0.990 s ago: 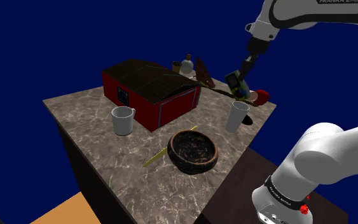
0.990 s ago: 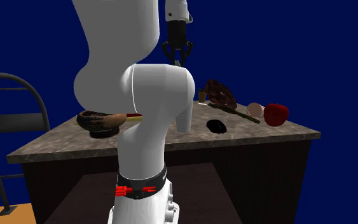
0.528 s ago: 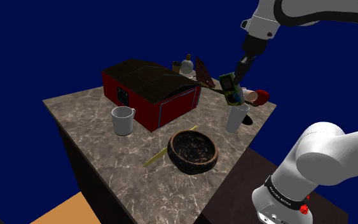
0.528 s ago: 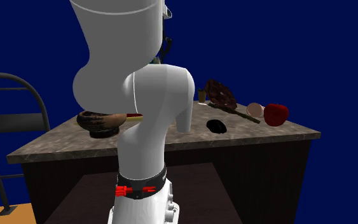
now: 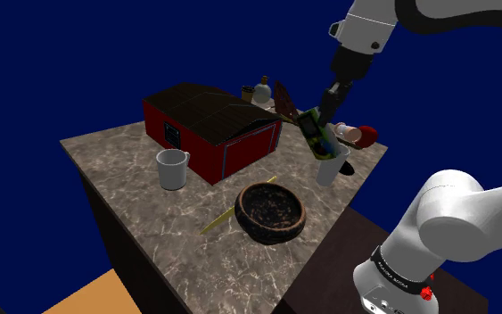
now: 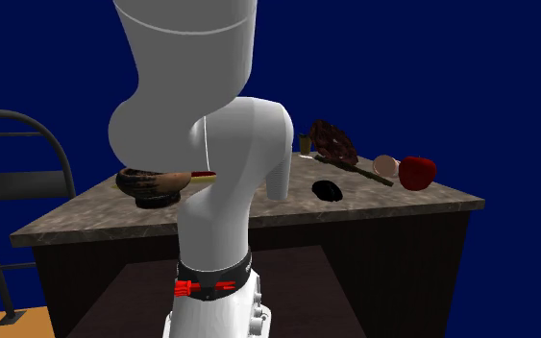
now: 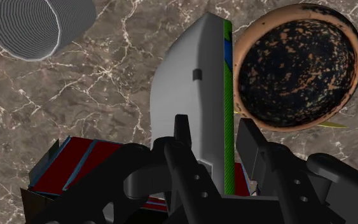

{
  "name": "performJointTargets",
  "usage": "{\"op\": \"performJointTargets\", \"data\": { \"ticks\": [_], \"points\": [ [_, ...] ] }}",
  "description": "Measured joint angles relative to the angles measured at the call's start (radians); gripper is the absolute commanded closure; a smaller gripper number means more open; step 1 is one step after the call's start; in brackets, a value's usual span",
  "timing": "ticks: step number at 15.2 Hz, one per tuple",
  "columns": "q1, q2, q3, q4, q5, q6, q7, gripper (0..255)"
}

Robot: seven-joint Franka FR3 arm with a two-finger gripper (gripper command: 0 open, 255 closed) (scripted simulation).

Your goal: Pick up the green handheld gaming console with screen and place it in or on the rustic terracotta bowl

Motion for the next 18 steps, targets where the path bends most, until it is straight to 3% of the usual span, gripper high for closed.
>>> {"op": "performJointTargets", "data": {
  "ticks": [10,18],
  "points": [
    [0.073,0.048,0.245,0.103,0.15,-0.042,0.254,255],
    [0.085,0.042,0.282,0.015,0.178,0.041,0.277,255]
  ]
}}
